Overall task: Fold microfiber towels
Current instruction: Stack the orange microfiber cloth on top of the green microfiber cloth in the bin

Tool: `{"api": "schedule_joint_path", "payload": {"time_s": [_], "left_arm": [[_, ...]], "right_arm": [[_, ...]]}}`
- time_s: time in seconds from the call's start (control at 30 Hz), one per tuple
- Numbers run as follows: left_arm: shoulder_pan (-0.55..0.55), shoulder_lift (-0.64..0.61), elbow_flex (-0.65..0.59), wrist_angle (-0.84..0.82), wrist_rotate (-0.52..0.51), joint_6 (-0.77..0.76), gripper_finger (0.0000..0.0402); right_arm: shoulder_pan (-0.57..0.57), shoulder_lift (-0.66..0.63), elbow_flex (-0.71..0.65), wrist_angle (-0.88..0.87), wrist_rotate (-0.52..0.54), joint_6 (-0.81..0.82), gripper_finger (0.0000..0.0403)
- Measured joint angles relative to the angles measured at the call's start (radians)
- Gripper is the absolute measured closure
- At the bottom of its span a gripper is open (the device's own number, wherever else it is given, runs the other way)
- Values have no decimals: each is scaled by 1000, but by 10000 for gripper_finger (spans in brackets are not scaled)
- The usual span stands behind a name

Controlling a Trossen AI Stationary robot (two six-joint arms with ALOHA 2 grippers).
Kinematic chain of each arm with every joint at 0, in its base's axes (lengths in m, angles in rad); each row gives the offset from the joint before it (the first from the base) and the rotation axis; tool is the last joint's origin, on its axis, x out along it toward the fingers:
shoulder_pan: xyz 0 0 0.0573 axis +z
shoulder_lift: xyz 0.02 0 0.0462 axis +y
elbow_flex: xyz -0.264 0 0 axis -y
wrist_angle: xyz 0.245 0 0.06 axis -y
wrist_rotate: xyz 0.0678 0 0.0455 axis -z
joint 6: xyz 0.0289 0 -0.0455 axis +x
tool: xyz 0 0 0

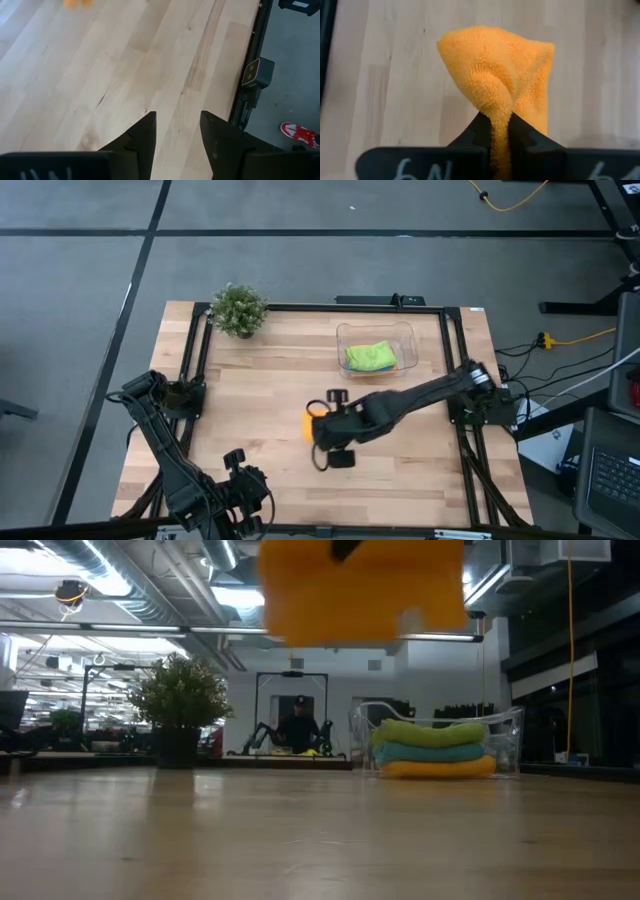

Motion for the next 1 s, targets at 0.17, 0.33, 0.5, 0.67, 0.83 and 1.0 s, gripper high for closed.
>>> {"api": "schedule_joint_path", "payload": {"time_s": [0.17, 0.33, 0.5, 0.67, 0.83, 1.0], "left_arm": [[1, 0, 0, 0, -2, 0, 256], [15, 0, 0, 0, -10, 24, 256], [41, 0, 0, -3, -11, 28, 256], [66, 0, 0, -3, -11, 28, 256], [97, 0, 0, -3, -11, 28, 256], [129, 0, 0, -2, -11, 25, 256]], "right_arm": [[-5, -154, 2, -162, 93, -22, 380], [-62, -265, -14, -315, 188, -82, 380], [-196, -389, -80, -322, 127, -287, 380], [-428, -536, -276, -164, -117, -482, 380], [-611, -653, -534, 73, -269, -652, 380], [-729, -666, -699, 149, -386, -775, 380]]}}
